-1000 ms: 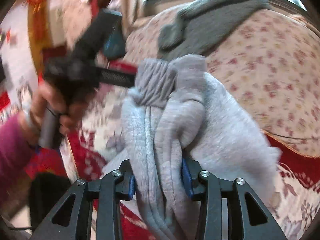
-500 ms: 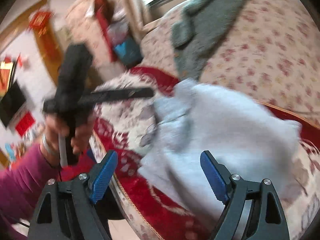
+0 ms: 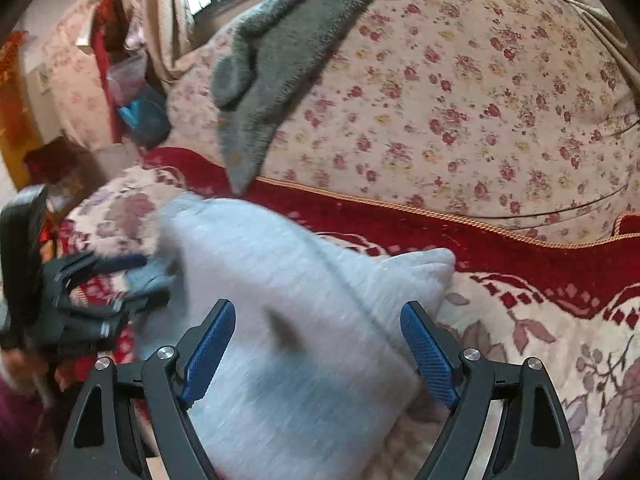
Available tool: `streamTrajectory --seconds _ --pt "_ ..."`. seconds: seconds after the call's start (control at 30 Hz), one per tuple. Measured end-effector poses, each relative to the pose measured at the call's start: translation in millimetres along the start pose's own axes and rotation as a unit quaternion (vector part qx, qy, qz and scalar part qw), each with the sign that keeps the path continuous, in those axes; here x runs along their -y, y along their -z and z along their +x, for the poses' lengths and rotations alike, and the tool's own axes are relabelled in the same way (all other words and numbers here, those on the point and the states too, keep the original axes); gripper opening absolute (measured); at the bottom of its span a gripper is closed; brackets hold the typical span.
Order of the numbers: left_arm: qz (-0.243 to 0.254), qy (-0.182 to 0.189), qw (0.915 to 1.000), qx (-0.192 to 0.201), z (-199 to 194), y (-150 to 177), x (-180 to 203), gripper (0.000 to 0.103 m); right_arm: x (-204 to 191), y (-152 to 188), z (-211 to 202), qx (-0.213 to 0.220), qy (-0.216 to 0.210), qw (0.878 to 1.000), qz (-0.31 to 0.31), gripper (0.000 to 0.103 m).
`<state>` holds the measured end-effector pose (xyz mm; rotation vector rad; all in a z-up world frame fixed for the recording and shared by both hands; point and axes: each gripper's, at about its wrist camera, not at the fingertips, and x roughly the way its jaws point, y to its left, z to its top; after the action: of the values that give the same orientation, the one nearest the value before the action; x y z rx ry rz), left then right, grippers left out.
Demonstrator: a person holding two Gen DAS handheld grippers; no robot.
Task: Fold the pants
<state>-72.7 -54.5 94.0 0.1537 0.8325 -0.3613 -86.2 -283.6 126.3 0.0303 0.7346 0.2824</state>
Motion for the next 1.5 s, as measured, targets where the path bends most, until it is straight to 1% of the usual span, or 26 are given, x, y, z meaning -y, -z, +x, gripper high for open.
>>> streamTrajectory --seconds 0.03,0.1,0.13,0.2,0.23,0.33,0.43,0.47,0.5,0.57,0.67,0.7,0.8,0.87,1.07,1.2,1.37,1.43,1.47,1.5 --pt "-0.012 0.004 0.9999 -0.003 3.3 3.3 -4.0 0.064 2.2 -1.4 11.1 -0.006 0.023 1.0 0.005 0.089" --pt "-0.041 0.016 0.999 0.001 7.2 9.7 -11.8 0.064 7.3 -0.7 37.4 -0.028 0.04 0.999 0.022 0.09" --pt "-0.049 0.018 0.9987 0.0 9.3 11.3 -13.9 0.065 6.5 0.8 47.1 -0.03 0.05 0.998 0.024 0.091" --pt "-0.068 0.025 0.9974 0.002 10.9 12.5 -18.8 0.066 1.0 2.8 54.6 -0.027 0.066 0.997 0.009 0.094" --pt "-0.076 0.029 0.9966 0.006 8.6 13.2 -20.9 0.066 0.0 2.0 52.5 -0.027 0.068 0.997 0.004 0.094" --pt "-0.099 0.035 0.9943 0.016 0.1 11.1 -22.0 0.066 5.4 -0.8 38.9 -0.031 0.04 0.999 0.012 0.094" --pt "-0.116 0.021 0.9924 0.036 -16.4 8.3 -18.4 0.067 6.5 2.2 20.4 -0.026 0.026 0.999 0.016 0.093" --pt "-0.116 0.012 0.9923 0.042 -22.2 6.8 -15.1 0.069 5.2 3.6 14.9 -0.02 0.025 0.999 0.014 0.093" --pt "-0.116 0.001 0.9922 0.045 -26.9 5.2 -11.6 0.074 4.3 5.5 8.8 -0.014 0.023 1.0 0.015 0.093" --pt "-0.109 -0.022 0.9923 0.055 -36.1 3.2 -1.4 0.075 2.6 8.7 0.3 -0.009 0.016 1.0 0.022 0.093" --pt "-0.1 -0.041 0.9919 0.066 -43.8 1.6 10.3 0.078 0.5 14.1 -8.1 -0.004 0.004 0.999 0.034 0.094" --pt "-0.103 -0.047 0.9911 0.069 -46.1 0.8 14.2 0.08 -0.7 15.8 -9.6 -0.004 0.004 0.999 0.036 0.094" --pt "-0.112 -0.047 0.9899 0.073 -50.2 -0.4 20.6 0.081 -4.2 20.8 -10.8 -0.015 -0.001 0.999 0.039 0.094" --pt "-0.114 -0.058 0.9888 0.077 -52.7 -0.7 27.3 0.084 -6.3 24.6 -12.6 -0.017 -0.003 0.999 0.043 0.094" --pt "-0.096 -0.084 0.9879 0.089 -57.2 -1.7 45.3 0.087 -9.5 30.8 -19.5 -0.018 -0.004 0.999 0.045 0.094" --pt "-0.097 -0.082 0.9881 0.087 -56.6 -3.0 51.0 0.087 -9.5 31.5 -21.4 -0.019 -0.003 0.999 0.044 0.094" --pt "-0.099 -0.081 0.9879 0.088 -55.5 -2.9 48.7 0.087 -10.7 33.0 -24.2 -0.016 -0.004 0.999 0.041 0.094" --pt "-0.104 -0.075 0.9878 0.089 -56.3 -2.4 44.9 0.087 -8.7 34.3 -25.6 -0.013 -0.015 0.999 0.045 0.094" --pt "-0.11 -0.065 0.9877 0.091 -57.4 -2.1 38.8 0.088 -6.8 35.2 -25.5 -0.015 -0.021 0.998 0.048 0.094" --pt "-0.116 -0.054 0.9876 0.091 -58.6 -1.4 33.3 0.093 -3.9 36.4 -24.8 -0.019 -0.025 0.998 0.052 0.094"
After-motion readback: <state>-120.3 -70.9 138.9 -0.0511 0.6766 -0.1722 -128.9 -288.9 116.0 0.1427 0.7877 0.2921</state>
